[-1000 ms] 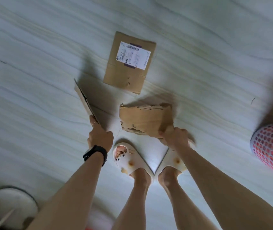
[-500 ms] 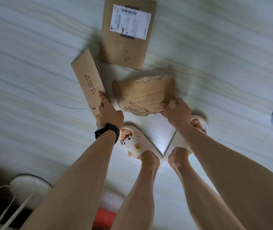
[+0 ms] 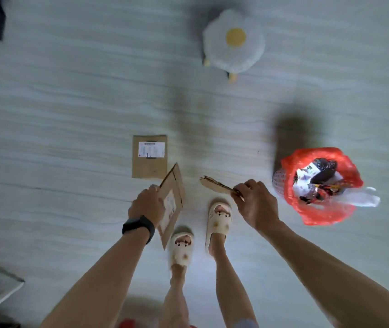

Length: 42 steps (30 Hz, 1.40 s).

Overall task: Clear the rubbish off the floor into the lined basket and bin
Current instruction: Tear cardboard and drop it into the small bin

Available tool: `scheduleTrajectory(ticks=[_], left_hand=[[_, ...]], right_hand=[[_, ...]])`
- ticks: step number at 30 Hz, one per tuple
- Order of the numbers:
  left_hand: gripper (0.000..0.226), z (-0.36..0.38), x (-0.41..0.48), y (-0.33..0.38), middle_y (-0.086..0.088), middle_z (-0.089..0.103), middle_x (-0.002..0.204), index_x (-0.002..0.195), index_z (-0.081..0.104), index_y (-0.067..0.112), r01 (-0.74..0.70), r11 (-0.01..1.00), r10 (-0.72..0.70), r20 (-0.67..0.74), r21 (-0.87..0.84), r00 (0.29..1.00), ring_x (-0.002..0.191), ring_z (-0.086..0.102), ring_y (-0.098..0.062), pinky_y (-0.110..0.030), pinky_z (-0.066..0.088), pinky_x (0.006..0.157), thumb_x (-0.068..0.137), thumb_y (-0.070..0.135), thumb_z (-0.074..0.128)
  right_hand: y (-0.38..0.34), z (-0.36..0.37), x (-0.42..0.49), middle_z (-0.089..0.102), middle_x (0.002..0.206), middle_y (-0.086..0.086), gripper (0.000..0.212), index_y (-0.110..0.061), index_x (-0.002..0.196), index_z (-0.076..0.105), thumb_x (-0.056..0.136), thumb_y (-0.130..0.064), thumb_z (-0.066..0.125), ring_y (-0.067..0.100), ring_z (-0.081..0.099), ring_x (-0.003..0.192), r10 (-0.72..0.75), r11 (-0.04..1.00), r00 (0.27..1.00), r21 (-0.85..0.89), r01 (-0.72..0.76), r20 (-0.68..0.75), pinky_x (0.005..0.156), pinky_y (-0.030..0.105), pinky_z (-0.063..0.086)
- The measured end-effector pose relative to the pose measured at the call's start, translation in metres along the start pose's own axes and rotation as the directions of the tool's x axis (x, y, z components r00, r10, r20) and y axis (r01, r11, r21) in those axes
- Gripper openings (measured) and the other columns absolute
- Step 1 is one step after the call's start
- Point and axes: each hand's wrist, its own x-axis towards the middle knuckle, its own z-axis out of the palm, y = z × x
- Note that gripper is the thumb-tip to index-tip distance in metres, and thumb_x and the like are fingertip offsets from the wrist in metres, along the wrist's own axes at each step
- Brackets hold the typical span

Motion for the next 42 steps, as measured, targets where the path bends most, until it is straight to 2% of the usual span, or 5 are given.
scheduleTrajectory(ticks=[9,21,26,34,42], left_hand=[[0.040,0.000,-0.115,0.072,-0.005,0.047,0.125,0.129,0.055,0.022,-0.425,0.900,0.420,0.069,0.094,0.905,0.100,0.064,-0.028,-0.031,0.054,0.084,0.091,0.012,0.048],[0.035,0.142,-0.280,0.190,0.000,0.041,0.126,0.125,0.055,0.023,-0.710,0.595,0.620,0.348,0.376,0.703,0.088,0.061,-0.032,-0.029,0.043,0.069,0.092,0.019,0.044],[0.036,0.221,-0.369,0.240,0.006,0.041,0.122,0.121,0.058,0.029,-0.771,0.481,0.640,0.434,0.417,0.634,0.071,0.048,-0.018,-0.024,0.037,0.065,0.089,0.018,0.044],[0.045,0.386,-0.548,0.323,0.001,0.061,0.128,0.129,0.060,0.028,-0.880,0.326,0.673,0.569,0.345,0.473,0.113,0.058,-0.023,-0.028,0.048,0.090,0.088,0.013,0.047],[0.040,0.533,-0.685,0.353,0.001,0.068,0.114,0.125,0.064,0.020,-0.846,0.530,0.584,0.699,0.057,0.413,0.085,0.067,-0.019,-0.024,0.057,0.069,0.090,0.006,0.052]], right_hand=[[0.036,-0.043,-0.174,0.065,0.102,-0.001,0.021,-0.026,0.103,0.067,0.094,-0.042,0.058,0.029,0.063,0.093,0.436,0.874,0.883,0.319,-0.368,-0.176,0.068,0.036,0.053],[0.122,0.070,-0.456,0.068,0.090,-0.004,0.010,-0.027,0.103,0.063,0.094,-0.029,0.060,0.027,0.061,0.078,0.915,0.289,0.403,0.723,-0.628,-0.016,0.061,0.032,0.047],[0.161,0.111,-0.560,0.067,0.091,-0.006,0.007,-0.030,0.102,0.059,0.096,-0.030,0.057,0.028,0.062,0.083,0.976,0.051,0.200,0.794,-0.606,0.090,0.063,0.035,0.050],[0.238,0.182,-0.739,0.061,0.092,-0.009,0.009,-0.029,0.100,0.056,0.095,-0.036,0.057,0.026,0.058,0.087,0.960,-0.279,-0.148,0.820,-0.499,0.237,0.059,0.035,0.044],[0.298,0.231,-0.858,0.062,0.099,-0.004,0.013,-0.030,0.106,0.050,0.093,-0.026,0.053,0.029,0.057,0.089,0.839,-0.491,-0.425,0.809,-0.322,0.340,0.069,0.040,0.049]])
